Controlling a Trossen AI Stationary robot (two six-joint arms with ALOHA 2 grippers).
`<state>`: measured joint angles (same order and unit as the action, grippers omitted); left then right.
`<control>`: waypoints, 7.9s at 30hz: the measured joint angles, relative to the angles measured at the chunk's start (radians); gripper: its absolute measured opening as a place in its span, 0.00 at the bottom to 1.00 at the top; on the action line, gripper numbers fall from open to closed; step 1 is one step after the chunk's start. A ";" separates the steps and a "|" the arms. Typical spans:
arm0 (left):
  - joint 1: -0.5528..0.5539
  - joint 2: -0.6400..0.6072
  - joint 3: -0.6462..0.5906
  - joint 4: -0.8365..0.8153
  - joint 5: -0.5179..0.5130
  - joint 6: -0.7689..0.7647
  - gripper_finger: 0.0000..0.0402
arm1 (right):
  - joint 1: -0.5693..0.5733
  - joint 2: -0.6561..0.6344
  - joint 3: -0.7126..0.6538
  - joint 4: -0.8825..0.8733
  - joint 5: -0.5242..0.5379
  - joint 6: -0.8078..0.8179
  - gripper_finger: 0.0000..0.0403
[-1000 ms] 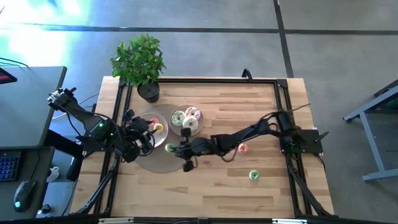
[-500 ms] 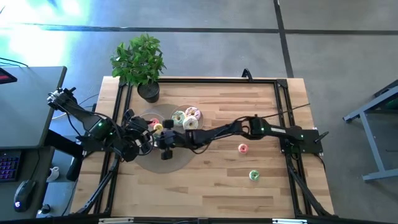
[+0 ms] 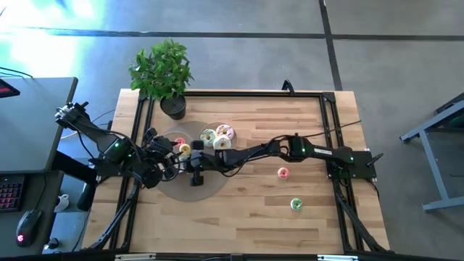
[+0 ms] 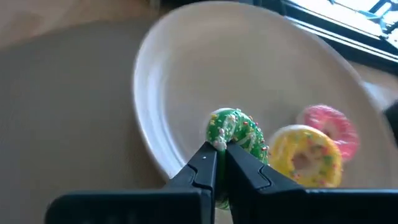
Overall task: Pick & Place donuts
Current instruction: Put the top small green donut on the white plate, then put the small pink donut on the white plate, then put the small green donut on the white plate
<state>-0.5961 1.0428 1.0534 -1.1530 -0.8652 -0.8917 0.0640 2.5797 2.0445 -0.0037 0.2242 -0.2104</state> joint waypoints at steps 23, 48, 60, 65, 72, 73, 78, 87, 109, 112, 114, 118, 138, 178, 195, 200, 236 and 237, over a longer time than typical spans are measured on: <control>0.000 0.000 0.000 -0.007 -0.016 0.037 0.43 | 0.028 -0.024 0.079 -0.140 0.092 -0.116 0.32; 0.000 0.000 0.000 0.008 0.031 0.014 0.43 | 0.293 -0.497 -0.117 -1.471 0.011 0.483 0.32; 0.000 0.000 0.000 0.010 0.037 -0.003 0.43 | 0.335 -0.881 -0.872 -1.068 -0.016 0.837 0.32; 0.000 0.000 0.000 0.021 0.015 -0.003 0.43 | 0.336 -0.933 -1.075 -0.869 -0.047 0.864 0.32; 0.000 -0.001 0.000 0.035 0.009 -0.003 0.43 | 0.336 -0.933 -1.179 -0.781 0.003 0.859 0.31; 0.000 0.000 0.000 0.037 0.009 -0.003 0.43 | 0.336 -0.934 -1.183 -0.781 0.009 0.855 0.30; 0.000 0.000 0.000 0.036 0.009 -0.003 0.43 | 0.336 -0.934 -1.183 -0.781 0.030 0.841 0.15; 0.000 0.000 0.000 0.037 0.040 -0.004 0.43 | 0.335 -0.932 -1.071 -0.898 -0.006 0.858 0.02; 0.000 0.008 0.000 0.047 0.052 -0.013 0.43 | 0.301 -0.932 -1.187 -0.773 0.052 0.799 0.28; 0.000 0.008 0.000 0.049 0.052 -0.013 0.43 | 0.301 -0.932 -1.178 -0.780 0.064 0.789 0.16; 0.000 0.008 0.000 0.052 0.053 -0.012 0.43 | 0.301 -0.932 -1.173 -0.790 0.075 0.788 0.07; 0.000 0.008 0.000 0.052 0.053 -0.012 0.43 | 0.301 -0.931 -1.146 -0.819 0.094 0.792 0.04; 0.000 -0.020 0.000 0.052 0.018 0.057 0.43 | 0.164 -0.578 -0.673 0.110 0.120 0.054 0.02; 0.000 -0.040 0.000 0.052 -0.009 0.102 0.43 | -0.017 -0.072 -0.065 -0.064 -0.027 -0.030 0.30; -0.001 -0.040 0.001 0.055 0.007 0.099 0.43 | 0.037 -0.159 0.136 -0.592 0.081 -0.081 0.35; 0.000 -0.039 0.001 0.051 0.021 0.075 0.43 | 0.093 -0.219 0.273 -1.047 0.083 0.017 0.33; 0.000 -0.024 -0.002 -0.045 0.063 -0.135 0.43 | 0.526 -0.872 -1.046 -0.968 -0.378 1.075 0.31; 0.000 -0.024 -0.002 -0.045 0.063 -0.135 0.43 | 0.521 -0.872 -1.052 -0.965 -0.375 1.075 0.31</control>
<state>-0.5964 1.0191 1.0515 -1.1980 -0.8024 -1.0262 0.5845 1.7077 0.9928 -0.9685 -0.1512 0.8644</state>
